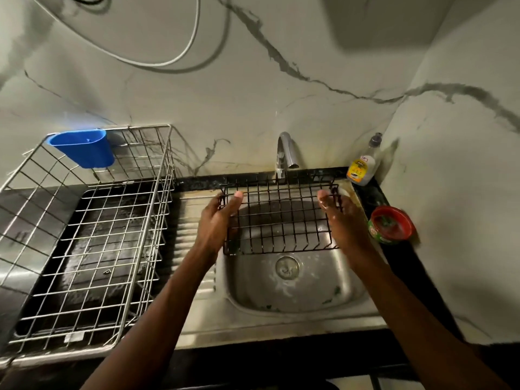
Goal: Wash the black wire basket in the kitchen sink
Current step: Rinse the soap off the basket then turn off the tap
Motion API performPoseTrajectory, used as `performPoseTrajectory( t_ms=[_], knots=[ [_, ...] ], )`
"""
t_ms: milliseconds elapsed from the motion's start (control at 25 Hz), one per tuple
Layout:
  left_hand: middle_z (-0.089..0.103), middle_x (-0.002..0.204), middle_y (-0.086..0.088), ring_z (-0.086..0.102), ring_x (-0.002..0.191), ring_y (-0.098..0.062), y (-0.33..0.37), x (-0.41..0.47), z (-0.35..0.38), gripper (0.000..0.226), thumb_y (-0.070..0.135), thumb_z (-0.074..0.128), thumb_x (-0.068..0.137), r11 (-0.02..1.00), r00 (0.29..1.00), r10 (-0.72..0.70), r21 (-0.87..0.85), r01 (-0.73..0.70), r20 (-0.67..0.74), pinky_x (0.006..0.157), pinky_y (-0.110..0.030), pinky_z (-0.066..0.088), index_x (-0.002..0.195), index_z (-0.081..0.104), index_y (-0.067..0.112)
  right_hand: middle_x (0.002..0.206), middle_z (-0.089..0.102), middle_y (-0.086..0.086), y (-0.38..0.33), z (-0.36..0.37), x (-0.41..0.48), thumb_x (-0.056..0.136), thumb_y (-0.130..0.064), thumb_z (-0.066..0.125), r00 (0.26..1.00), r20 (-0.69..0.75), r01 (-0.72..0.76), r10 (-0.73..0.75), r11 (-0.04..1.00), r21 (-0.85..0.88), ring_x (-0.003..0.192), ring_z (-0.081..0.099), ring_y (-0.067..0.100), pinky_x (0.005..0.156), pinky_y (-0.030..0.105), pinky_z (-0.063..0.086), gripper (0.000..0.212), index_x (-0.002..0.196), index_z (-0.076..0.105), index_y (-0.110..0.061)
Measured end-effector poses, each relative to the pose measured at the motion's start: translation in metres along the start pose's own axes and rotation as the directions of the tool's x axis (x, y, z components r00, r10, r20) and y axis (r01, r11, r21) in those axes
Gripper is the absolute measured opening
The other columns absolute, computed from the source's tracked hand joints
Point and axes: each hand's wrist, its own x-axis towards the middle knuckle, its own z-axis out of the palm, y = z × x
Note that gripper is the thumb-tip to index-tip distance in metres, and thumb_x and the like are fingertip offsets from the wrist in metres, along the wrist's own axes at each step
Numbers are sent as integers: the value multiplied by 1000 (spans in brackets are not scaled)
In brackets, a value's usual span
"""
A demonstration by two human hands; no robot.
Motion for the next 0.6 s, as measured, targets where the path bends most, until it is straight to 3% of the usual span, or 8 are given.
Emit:
performPoseTrajectory(
  t_ms=[80, 160, 240, 280, 320, 360, 480, 600],
  knots=[
    [67, 123, 2, 69, 109, -15, -7, -9, -7, 69, 51, 65, 93, 959, 958, 285, 7, -285, -42, 84, -31, 61, 153, 41, 27, 106, 65, -11, 0, 2, -20, 93, -65, 55, 946, -158, 287, -282, 958, 13, 98, 62, 3, 85, 20, 48, 54, 120, 59, -18],
    [66, 125, -1, 68, 108, -11, -33, -2, -4, 68, 47, 66, 94, 960, 960, 275, 64, -272, -54, 82, -28, 60, 153, 39, 28, 105, 67, -9, 21, 16, -22, 93, -72, 47, 957, -171, 233, -232, 972, -19, 98, 65, 11, 85, 18, 49, 62, 120, 59, -17],
    [69, 121, -10, 69, 104, -21, -68, 21, 2, 72, 64, 68, 84, 981, 984, -175, 77, 176, -14, 84, -39, 60, 142, 51, 23, 127, 65, 8, 44, 31, -2, 89, -79, 44, 964, -15, -264, 265, 954, -141, 115, 62, 30, 97, 28, 49, 81, 136, 54, -14],
    [68, 121, -16, 67, 106, -31, -82, 27, 4, 79, 71, 67, 78, 880, 886, -463, 122, 458, 14, 91, -46, 57, 136, 57, 18, 139, 59, 16, 51, 35, 4, 89, -77, 47, 853, 67, -484, 518, 832, -271, 123, 58, 36, 103, 37, 48, 87, 144, 49, -10],
    [67, 121, -19, 64, 108, -37, -94, 27, 5, 84, 74, 67, 73, 743, 751, -660, 178, 645, 34, 97, -50, 53, 132, 60, 15, 145, 54, 19, 59, 37, 10, 88, -76, 49, 761, 113, -562, 639, 737, -376, 126, 55, 38, 104, 43, 48, 90, 147, 45, -8],
    [66, 118, -20, 63, 107, -39, -102, 29, 5, 84, 74, 67, 72, 675, 682, -730, 197, 711, 41, 98, -50, 52, 129, 61, 13, 146, 52, 19, 64, 36, 14, 87, -75, 51, 739, 125, -565, 663, 709, -422, 127, 55, 39, 104, 45, 48, 91, 148, 45, -8],
    [70, 104, -14, 65, 91, -30, -80, 36, 11, 63, 66, 65, 86, 842, 848, -530, 109, 529, -25, 79, -36, 53, 120, 65, 13, 137, 59, 18, 56, 31, 26, 85, -77, 53, 829, 46, -506, 557, 784, -360, 120, 60, 38, 101, 46, 50, 90, 143, 51, -8],
    [71, 107, -8, 66, 90, -24, -31, 39, 13, 67, 73, 64, 82, 951, 959, -273, 127, 281, -77, 75, -36, 55, 127, 64, 23, 118, 66, 10, 23, 24, 30, 89, -75, 51, 952, -17, -300, 304, 926, -228, 110, 63, 31, 94, 42, 53, 74, 128, 62, -13]
  ],
)
